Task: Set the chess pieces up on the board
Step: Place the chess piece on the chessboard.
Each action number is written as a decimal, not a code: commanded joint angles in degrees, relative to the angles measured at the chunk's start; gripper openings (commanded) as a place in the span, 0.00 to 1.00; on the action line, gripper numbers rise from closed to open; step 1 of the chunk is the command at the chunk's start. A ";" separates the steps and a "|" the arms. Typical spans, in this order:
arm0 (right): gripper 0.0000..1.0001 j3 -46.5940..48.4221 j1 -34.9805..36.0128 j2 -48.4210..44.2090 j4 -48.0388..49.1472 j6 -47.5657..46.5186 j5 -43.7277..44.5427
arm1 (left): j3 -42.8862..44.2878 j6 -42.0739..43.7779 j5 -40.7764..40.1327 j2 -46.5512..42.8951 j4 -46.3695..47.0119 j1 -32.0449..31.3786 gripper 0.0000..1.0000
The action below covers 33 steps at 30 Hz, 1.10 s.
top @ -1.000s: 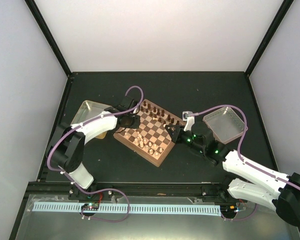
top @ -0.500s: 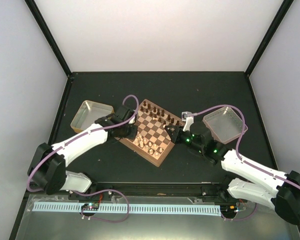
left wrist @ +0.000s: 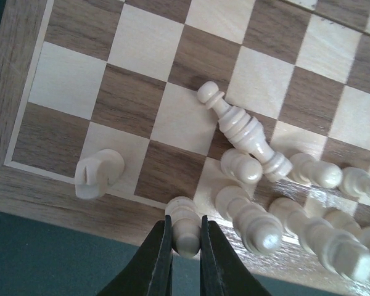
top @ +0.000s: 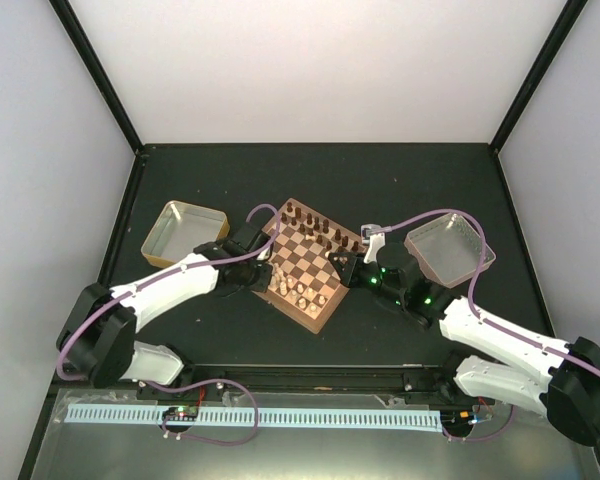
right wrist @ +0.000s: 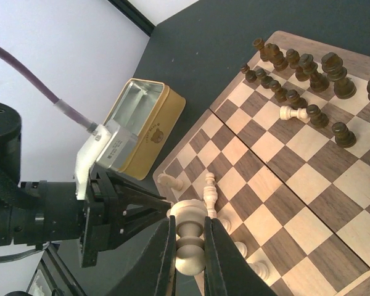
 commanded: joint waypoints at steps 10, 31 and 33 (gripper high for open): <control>0.08 1.55 -0.14 0.04 0.56 -0.95 -0.20 | 1.00 0.49 -2.83 3.69 2.59 -0.33 0.13; 0.09 12.37 -0.16 11.19 -26.14 -9.01 -2.86 | 5.09 -0.93 -1.54 -3.09 -2.41 -0.26 0.37; 0.09 14.53 -0.20 14.36 -29.16 -10.42 -2.57 | 6.06 -0.99 -1.14 -6.75 -2.71 -0.11 0.38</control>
